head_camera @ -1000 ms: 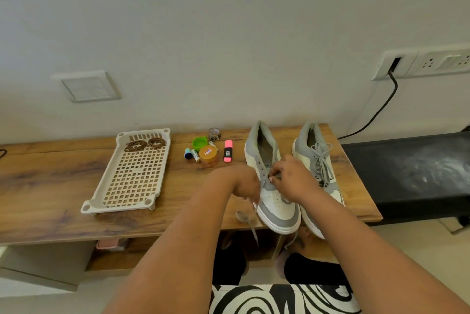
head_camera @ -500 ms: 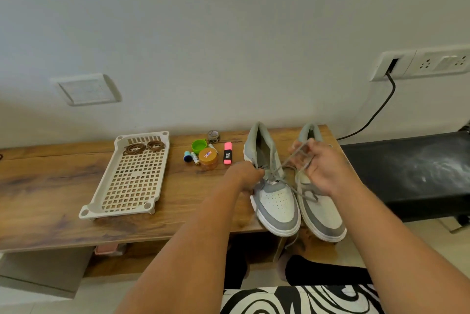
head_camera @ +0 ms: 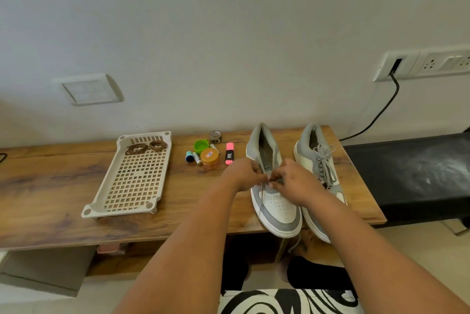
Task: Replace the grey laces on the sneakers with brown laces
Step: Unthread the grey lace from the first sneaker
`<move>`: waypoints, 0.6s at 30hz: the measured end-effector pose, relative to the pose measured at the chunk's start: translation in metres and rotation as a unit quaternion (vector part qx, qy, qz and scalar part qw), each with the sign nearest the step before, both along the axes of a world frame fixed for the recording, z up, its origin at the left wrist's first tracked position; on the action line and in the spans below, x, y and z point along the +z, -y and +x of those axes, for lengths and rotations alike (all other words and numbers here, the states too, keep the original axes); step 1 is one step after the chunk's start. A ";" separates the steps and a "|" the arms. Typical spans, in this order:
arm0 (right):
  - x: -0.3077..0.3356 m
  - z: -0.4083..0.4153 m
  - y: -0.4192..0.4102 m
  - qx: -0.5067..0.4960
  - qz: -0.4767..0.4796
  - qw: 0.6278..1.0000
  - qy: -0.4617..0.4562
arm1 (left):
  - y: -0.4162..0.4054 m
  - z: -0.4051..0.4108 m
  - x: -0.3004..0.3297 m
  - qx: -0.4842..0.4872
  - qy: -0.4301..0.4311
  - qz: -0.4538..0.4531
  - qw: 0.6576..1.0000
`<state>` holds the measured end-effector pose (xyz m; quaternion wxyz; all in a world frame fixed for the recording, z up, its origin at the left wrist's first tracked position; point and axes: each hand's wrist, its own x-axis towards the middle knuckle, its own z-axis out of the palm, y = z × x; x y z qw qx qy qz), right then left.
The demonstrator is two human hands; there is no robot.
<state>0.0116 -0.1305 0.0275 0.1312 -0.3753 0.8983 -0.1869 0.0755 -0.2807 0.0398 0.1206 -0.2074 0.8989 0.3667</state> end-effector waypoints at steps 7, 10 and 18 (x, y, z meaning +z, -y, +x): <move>0.001 -0.007 -0.009 -0.005 -0.011 0.997 0.074 | 0.001 0.006 -0.003 -0.071 -0.002 -0.021 0.997; 0.000 -0.007 -0.008 -0.006 -0.012 0.997 0.075 | -0.001 0.003 -0.007 -0.066 -0.003 -0.044 0.997; 0.000 -0.006 -0.006 -0.001 -0.020 0.998 0.063 | 0.006 0.006 0.012 -0.030 -0.108 -0.177 0.978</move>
